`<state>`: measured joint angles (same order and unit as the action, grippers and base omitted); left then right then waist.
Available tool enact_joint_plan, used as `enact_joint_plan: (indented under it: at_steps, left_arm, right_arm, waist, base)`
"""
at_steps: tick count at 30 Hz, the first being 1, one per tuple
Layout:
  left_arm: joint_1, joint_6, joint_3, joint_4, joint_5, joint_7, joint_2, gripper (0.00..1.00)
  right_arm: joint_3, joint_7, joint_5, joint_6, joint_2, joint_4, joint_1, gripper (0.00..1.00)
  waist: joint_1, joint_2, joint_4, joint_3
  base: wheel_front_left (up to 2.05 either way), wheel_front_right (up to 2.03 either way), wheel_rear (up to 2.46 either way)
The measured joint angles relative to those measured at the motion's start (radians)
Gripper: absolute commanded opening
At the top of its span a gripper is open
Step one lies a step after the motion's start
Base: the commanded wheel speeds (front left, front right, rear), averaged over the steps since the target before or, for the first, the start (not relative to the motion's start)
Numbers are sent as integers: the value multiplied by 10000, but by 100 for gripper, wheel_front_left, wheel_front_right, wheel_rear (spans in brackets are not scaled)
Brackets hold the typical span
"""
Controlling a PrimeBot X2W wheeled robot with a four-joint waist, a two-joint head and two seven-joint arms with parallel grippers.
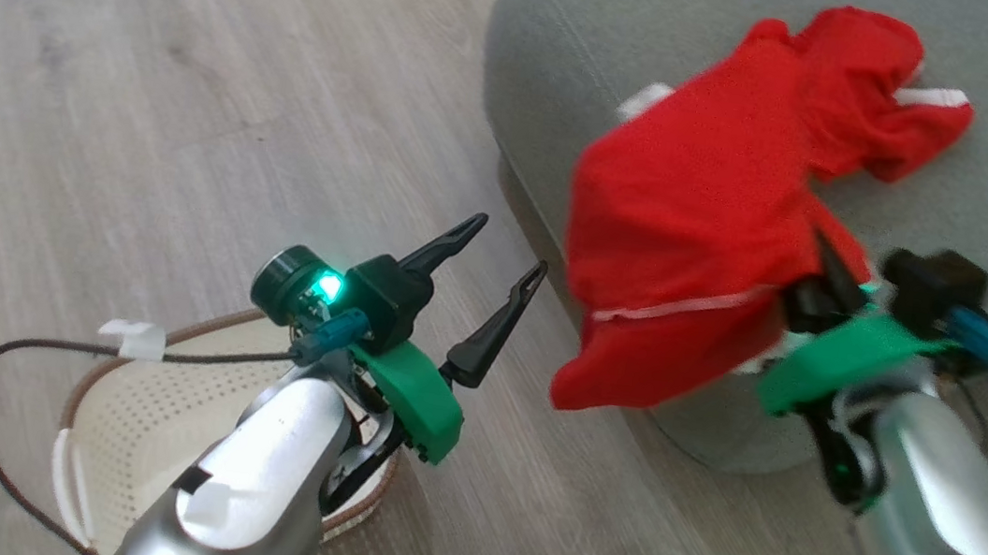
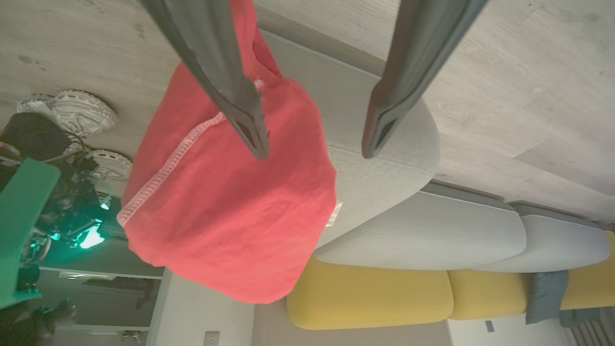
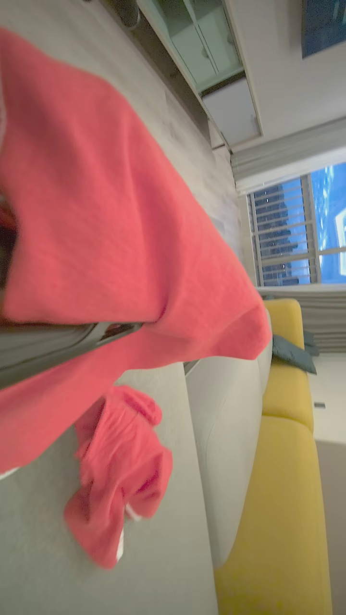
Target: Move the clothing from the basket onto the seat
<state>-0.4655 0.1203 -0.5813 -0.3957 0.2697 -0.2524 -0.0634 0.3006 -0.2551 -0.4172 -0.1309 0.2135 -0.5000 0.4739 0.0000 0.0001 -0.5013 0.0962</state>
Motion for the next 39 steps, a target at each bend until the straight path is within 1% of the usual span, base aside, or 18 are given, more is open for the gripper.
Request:
enact_joint_plan:
  at_steps: [3,8,11,14,19,22,23,28,30,34,39]
  left_arm:
    - [-63,12,-88,-115,0,0,19,100]
    - [-219,90,-330,-240,2,0,31,100]
    - [-305,90,-374,-309,0,0,36,100]
    - [-392,90,-397,-359,-2,0,-63,100]
    - [-574,90,-380,-357,-58,0,-399,100]
    - [-641,90,-508,-353,-163,2,-541,100]
    - [-641,90,-508,-353,-163,2,-541,100]
    - [-1114,90,-836,-328,-155,0,-740,100]
    - [-1348,90,-959,-330,-136,0,-844,100]
    - [-1565,90,-1022,-328,-73,0,-1034,100]
    - [-1782,90,-1292,-236,117,0,-1160,100]
  right_arm:
    - [-832,0,176,0,127,245,-558,0]
    - [-1858,0,487,0,113,686,-1447,0]
    - [-2311,0,623,0,121,869,-1567,0]
    - [-2731,0,780,0,153,1022,-1339,0]
    - [-3080,0,924,0,301,713,-47,0]
    - [-3530,0,915,-2,522,456,865,0]
    - [-3530,0,915,-2,522,456,865,0]
    - [-4422,0,924,-2,1252,-125,2201,0]
    - [-4648,0,1154,-2,1697,-510,2779,0]
    - [-5264,35,1363,0,2188,-1313,4090,0]
    - [-5900,412,1887,-2,2849,-2069,5589,0]
  waist:
    - [0,0,-204,168]
    - [0,0,-340,401]
    - [0,0,-368,642]
    - [0,0,-375,997]
    - [1,0,-347,1667]
    - [2,0,-221,2055]
    - [2,0,-221,2055]
    - [2,0,320,2683]
    - [3,0,571,2966]
    - [3,0,1036,3539]
    - [4,0,1610,4261]
  base:
    - [0,0,0]
    - [0,0,0]
    - [0,0,0]
    - [0,0,0]
    - [0,0,0]
    - [0,0,0]
    - [0,0,0]
    - [0,0,0]
    - [0,0,0]
    - [0,0,0]
    - [0,0,0]
